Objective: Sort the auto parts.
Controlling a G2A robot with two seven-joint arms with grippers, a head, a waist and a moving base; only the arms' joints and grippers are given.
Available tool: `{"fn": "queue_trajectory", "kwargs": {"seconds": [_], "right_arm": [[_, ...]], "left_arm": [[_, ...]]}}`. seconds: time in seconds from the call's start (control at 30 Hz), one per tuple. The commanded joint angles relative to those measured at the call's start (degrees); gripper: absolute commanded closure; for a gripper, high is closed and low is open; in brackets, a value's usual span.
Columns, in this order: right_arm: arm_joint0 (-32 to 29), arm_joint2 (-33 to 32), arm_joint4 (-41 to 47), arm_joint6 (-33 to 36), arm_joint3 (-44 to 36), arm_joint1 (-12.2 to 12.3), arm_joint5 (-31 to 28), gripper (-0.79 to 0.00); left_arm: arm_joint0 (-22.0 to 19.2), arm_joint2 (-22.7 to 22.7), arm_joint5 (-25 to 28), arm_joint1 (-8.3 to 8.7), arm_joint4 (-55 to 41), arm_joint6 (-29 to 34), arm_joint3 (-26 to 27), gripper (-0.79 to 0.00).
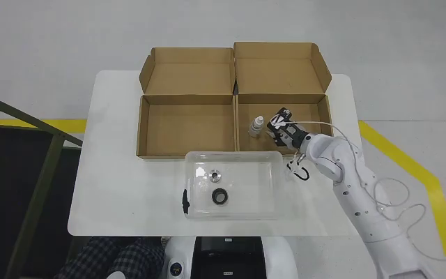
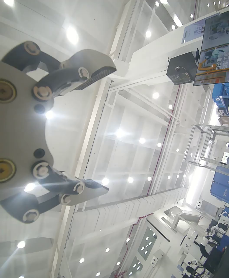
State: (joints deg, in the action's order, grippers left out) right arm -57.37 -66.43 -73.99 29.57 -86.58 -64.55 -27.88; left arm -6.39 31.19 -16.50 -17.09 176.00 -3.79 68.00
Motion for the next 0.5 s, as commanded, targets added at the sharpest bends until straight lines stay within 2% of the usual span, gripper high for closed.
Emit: {"fn": "queue_trajectory", "kwargs": {"seconds": [0.0,0.43,0.47], "right_arm": [[-0.43,-0.71,0.17,-0.15,-1.17,0.16,-0.30,-0.357],[-10.07,-8.89,2.53,-1.32,-17.31,2.07,-4.52,-0.391],[-11.11,-9.37,2.52,-1.23,-18.94,2.22,-5.08,-0.422]], "left_arm": [[0.00,0.00,0.00,0.00,0.00,0.00,0.00,-0.785],[0.00,0.00,0.00,0.00,0.00,0.00,0.00,-0.785],[0.00,0.00,0.00,0.00,0.00,0.00,0.00,-0.785]]}}
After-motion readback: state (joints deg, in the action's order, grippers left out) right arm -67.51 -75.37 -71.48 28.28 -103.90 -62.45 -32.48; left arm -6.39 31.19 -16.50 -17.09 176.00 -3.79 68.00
